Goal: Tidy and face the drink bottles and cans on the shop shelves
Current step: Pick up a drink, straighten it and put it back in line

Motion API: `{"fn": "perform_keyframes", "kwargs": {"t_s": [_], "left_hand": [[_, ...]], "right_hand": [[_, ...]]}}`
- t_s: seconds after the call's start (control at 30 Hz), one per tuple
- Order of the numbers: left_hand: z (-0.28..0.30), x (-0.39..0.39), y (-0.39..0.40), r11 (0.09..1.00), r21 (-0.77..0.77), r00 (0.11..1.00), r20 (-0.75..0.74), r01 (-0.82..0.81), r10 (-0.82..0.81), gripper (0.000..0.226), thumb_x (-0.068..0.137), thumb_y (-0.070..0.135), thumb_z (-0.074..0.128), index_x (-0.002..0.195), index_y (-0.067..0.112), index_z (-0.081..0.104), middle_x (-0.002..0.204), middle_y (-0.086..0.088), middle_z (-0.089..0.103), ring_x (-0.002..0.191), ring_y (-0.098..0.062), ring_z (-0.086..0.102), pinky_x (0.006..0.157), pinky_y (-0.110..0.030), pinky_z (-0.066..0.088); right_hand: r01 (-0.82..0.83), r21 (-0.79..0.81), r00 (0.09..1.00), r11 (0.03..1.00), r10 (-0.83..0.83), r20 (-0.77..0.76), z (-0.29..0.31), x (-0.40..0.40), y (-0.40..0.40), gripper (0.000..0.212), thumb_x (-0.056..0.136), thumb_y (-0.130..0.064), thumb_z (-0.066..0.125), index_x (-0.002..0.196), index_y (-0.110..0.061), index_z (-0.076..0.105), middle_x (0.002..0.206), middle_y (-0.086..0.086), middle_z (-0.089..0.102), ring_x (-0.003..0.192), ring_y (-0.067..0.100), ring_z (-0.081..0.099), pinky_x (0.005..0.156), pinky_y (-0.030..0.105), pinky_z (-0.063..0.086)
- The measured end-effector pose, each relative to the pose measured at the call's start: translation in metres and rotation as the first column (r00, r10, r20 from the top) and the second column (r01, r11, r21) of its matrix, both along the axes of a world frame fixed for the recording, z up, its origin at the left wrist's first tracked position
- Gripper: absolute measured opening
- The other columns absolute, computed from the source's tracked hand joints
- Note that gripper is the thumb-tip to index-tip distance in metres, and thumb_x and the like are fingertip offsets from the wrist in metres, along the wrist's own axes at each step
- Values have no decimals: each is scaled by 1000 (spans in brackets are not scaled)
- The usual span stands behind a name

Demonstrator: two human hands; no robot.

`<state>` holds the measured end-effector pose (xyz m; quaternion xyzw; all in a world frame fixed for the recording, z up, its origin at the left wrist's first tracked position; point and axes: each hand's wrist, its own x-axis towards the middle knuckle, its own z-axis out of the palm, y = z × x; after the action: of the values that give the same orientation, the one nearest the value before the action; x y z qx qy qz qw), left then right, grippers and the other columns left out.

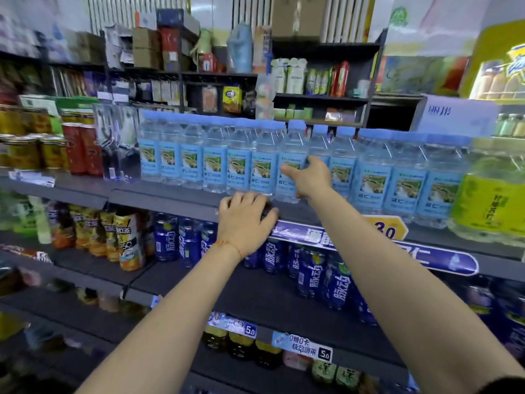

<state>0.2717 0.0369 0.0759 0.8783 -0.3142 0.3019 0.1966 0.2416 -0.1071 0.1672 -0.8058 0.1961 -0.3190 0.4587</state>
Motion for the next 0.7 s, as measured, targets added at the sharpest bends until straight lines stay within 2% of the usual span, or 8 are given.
{"fn": "perform_keyframes", "kwargs": {"t_s": [0.13,0.2,0.27,0.37,0.47,0.53,0.6,0.7], "left_hand": [[-1,1,-2,1000,-7,1000,18,-13,14,41,98,53,30,120,31,57,128,8,55,120,-19,42,100,-40,24],[-1,-1,-2,1000,-17,1000,14,-14,14,40,99,53,30,120,31,57,126,8,56,120,-19,42,99,-40,24],[-1,-2,-2,999,-35,1000,5,-7,7,39,99,52,31,118,31,58,124,7,56,119,-20,42,99,-40,24],[4,-6,-4,1000,-14,998,-63,-19,18,38,99,50,32,114,29,59,119,5,59,119,-21,46,107,-43,23],[3,-28,-5,977,-206,994,-82,50,-68,28,99,37,37,98,24,62,97,5,63,104,-20,55,112,-43,23],[-16,-58,-6,864,-495,995,70,98,-72,21,94,28,41,86,16,56,79,3,58,80,-22,52,86,-38,37],[-46,-92,-10,756,-653,999,46,35,-7,21,90,29,42,81,12,51,72,-1,53,69,-23,46,65,-36,33],[-104,-118,-30,867,-457,938,-345,-199,34,19,92,32,49,85,15,53,75,-3,60,70,-27,52,59,-36,37]], "right_hand": [[27,-86,999,996,-29,-17,-3,3,0,78,90,-35,70,152,-10,29,145,12,45,72,21,60,79,49,59],[47,-132,999,990,-49,-8,-3,-3,5,71,94,-29,66,151,-11,29,148,14,36,81,27,63,80,49,58],[71,-154,994,986,-57,96,-3,-16,15,54,97,-23,61,144,-13,35,142,13,34,74,19,58,79,46,56],[48,-169,915,984,24,402,-10,-50,33,14,99,-21,51,109,-12,56,109,8,56,73,18,55,75,46,52],[-139,-199,882,970,212,420,-42,-94,46,31,99,-20,48,78,2,57,71,21,57,65,36,52,59,43,42],[-199,-252,876,947,287,388,-80,-127,45,37,99,-17,48,69,3,52,60,19,50,58,33,47,54,41,35],[-244,-236,901,941,310,304,-132,-149,34,39,98,-18,48,64,2,47,56,16,47,55,29,43,53,41,32],[-264,-101,955,959,275,115,-209,-169,4,45,96,-32,46,65,1,48,57,16,48,52,23,42,54,39,34]]}}
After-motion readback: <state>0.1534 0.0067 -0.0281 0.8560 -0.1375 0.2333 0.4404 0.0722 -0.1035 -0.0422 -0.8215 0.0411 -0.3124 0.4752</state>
